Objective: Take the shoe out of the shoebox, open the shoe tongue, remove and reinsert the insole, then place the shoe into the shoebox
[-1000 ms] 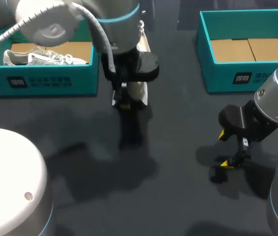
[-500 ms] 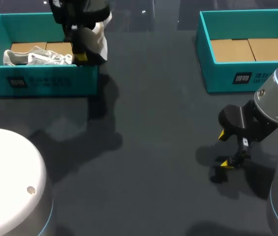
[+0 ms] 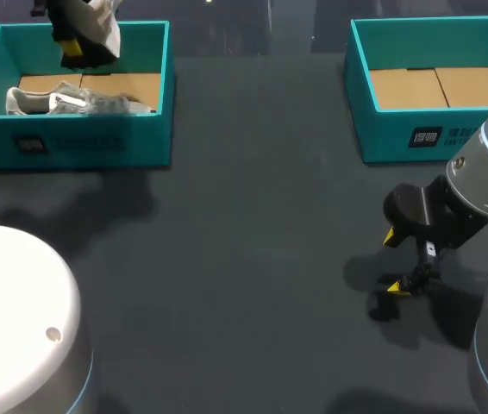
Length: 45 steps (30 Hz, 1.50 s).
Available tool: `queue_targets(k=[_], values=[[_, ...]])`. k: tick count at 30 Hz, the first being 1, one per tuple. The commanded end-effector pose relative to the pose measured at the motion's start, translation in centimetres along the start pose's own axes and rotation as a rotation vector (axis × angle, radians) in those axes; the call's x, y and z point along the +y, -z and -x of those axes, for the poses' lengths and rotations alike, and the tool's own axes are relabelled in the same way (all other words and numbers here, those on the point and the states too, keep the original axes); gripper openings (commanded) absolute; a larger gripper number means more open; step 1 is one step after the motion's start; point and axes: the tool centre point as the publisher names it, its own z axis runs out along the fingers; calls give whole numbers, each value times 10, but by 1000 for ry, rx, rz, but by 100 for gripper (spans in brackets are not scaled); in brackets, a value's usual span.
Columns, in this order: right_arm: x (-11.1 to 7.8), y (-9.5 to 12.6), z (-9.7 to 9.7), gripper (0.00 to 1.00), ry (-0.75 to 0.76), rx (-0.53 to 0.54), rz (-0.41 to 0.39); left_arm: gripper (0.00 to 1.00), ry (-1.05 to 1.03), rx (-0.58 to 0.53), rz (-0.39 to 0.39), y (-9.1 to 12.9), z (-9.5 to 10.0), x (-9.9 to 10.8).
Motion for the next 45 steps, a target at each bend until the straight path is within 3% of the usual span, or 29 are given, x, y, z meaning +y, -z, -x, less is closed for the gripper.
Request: queue_targets(k=[1,6,24,36,45], values=[[-1,0,-2,100,1,-2,1,0,-3,60,0,10,36,14],[-1,0,-2,100,1,-2,1,0,-13,71,-1,9,62,23],[-1,0,-2,100,1,-2,1,0,-13,71,-1,9,62,23],[-1,0,-2,100,1,-2,1,0,11,23,47,14,126,137],[-1,0,-2,100,1,-2,1,0,-87,67,68,6,171,197]])
